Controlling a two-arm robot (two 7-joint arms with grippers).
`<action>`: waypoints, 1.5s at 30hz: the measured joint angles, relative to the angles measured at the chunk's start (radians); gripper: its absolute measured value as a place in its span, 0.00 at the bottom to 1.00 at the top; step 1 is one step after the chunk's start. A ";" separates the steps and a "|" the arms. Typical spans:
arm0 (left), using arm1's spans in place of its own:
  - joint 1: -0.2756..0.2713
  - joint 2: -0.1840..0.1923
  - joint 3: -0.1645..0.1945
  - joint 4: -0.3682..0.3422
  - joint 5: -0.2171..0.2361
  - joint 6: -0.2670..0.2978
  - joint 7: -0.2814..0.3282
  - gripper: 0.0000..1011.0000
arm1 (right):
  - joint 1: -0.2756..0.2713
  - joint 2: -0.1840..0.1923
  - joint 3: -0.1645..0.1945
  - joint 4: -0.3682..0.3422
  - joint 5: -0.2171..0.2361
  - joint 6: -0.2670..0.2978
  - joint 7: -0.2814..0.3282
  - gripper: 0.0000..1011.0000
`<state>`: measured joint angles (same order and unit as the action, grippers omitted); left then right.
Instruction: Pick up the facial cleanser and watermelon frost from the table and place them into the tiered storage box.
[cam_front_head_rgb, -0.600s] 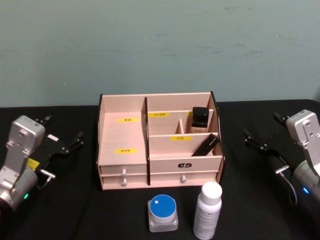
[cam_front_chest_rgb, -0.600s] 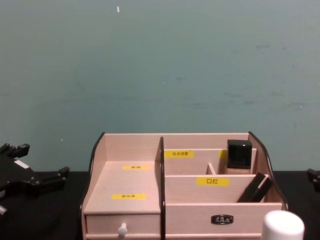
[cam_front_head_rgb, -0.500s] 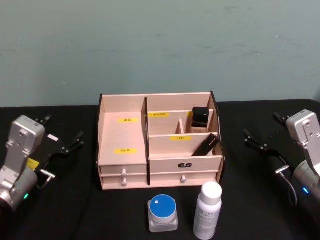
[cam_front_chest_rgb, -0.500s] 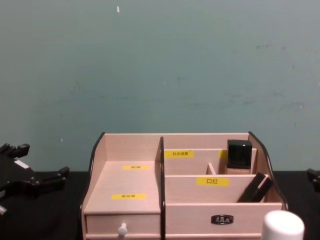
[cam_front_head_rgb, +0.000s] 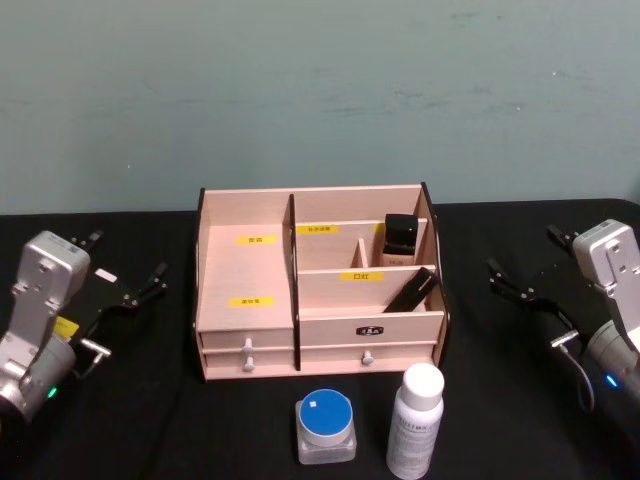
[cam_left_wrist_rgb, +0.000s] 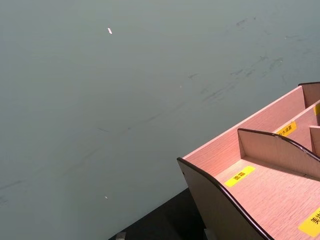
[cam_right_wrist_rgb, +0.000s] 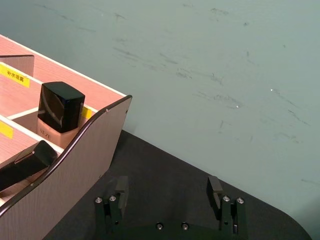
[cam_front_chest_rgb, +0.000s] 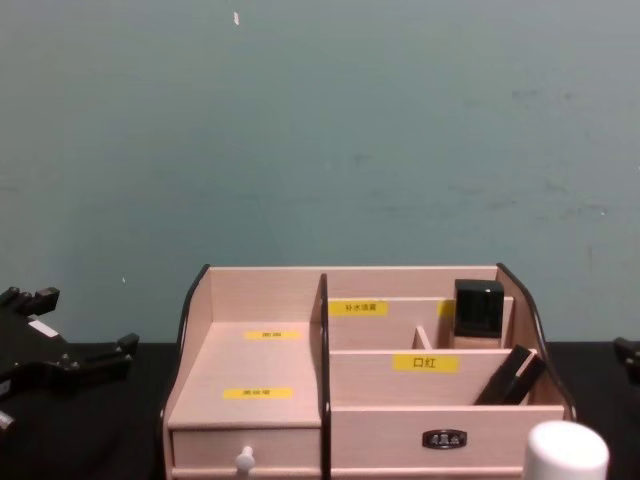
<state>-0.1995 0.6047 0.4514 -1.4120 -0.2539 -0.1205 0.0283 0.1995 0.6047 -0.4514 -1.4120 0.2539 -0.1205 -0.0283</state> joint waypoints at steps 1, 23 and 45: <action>0.000 0.000 0.000 0.000 0.000 0.000 0.000 1.00 | 0.000 0.000 0.000 0.000 0.000 0.000 0.000 0.99; 0.000 0.000 0.000 0.000 0.000 0.000 0.000 1.00 | -0.067 0.063 0.083 -0.051 0.084 -0.038 0.081 0.99; 0.000 0.000 0.000 0.000 0.000 0.000 0.000 1.00 | -0.512 0.334 0.383 -0.592 0.417 0.059 0.292 0.99</action>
<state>-0.1995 0.6047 0.4514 -1.4120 -0.2539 -0.1205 0.0283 -0.3126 0.9387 -0.0687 -2.0044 0.6709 -0.0617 0.2635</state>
